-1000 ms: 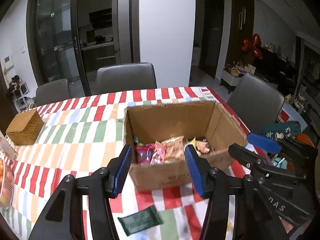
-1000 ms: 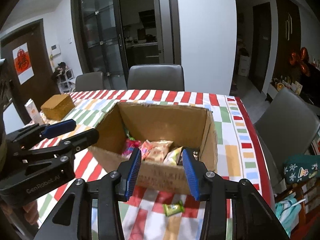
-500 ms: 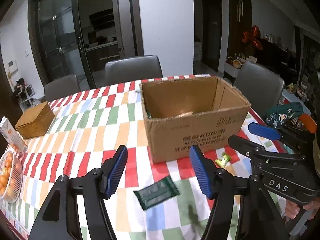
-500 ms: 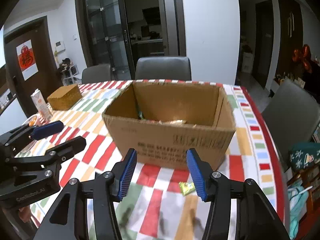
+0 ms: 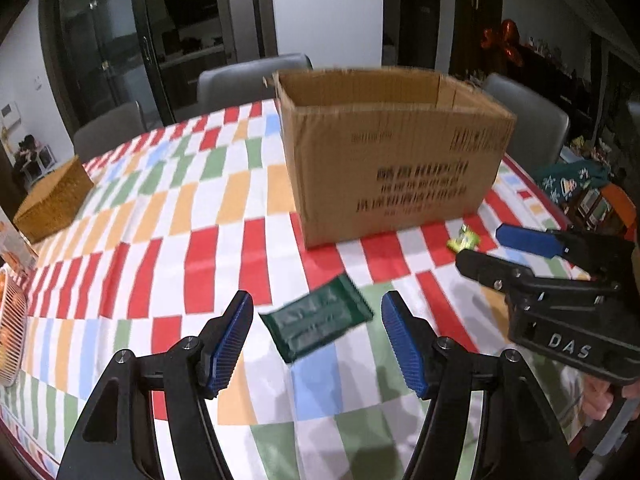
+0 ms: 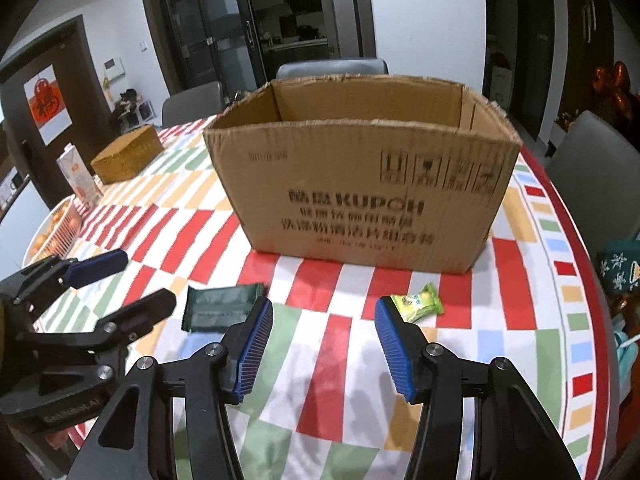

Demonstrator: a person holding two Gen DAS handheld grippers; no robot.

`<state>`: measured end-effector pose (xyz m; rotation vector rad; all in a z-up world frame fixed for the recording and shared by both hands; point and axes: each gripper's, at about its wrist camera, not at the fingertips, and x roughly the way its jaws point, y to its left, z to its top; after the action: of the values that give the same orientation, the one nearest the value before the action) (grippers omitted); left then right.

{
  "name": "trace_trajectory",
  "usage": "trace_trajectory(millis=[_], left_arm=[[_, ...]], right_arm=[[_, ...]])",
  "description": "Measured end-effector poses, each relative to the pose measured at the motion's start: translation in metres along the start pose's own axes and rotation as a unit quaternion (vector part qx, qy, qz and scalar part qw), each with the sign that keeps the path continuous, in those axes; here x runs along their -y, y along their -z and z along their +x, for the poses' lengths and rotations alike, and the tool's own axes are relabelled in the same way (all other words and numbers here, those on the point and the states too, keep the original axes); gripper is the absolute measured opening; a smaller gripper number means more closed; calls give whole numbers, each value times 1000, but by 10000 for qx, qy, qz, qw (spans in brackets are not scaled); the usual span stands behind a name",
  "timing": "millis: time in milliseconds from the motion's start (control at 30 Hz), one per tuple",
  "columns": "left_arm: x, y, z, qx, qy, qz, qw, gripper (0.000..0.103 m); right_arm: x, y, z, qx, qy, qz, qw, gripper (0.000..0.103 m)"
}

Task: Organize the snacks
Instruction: 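Grasp the dark green wafer pack with the left tool while the right tool grasps the green candy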

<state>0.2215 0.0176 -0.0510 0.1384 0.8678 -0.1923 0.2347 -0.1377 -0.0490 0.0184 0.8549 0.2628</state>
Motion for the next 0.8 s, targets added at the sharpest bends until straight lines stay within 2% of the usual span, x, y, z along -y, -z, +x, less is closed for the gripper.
trace_trajectory(millis=[167,367,800], left_arm=[[-3,14,24,-249,70,148,9996,68],[-7,26,55,-521,-7,388,9979,69],[-1,15,94,-645,-56,967,9932,78]], right_arm=[[-3,8,14,-168,135,63,9997,60],[-6,15,33,-368,348,59,9987,60],[-1,20,55,-619,576,71,9964,60]])
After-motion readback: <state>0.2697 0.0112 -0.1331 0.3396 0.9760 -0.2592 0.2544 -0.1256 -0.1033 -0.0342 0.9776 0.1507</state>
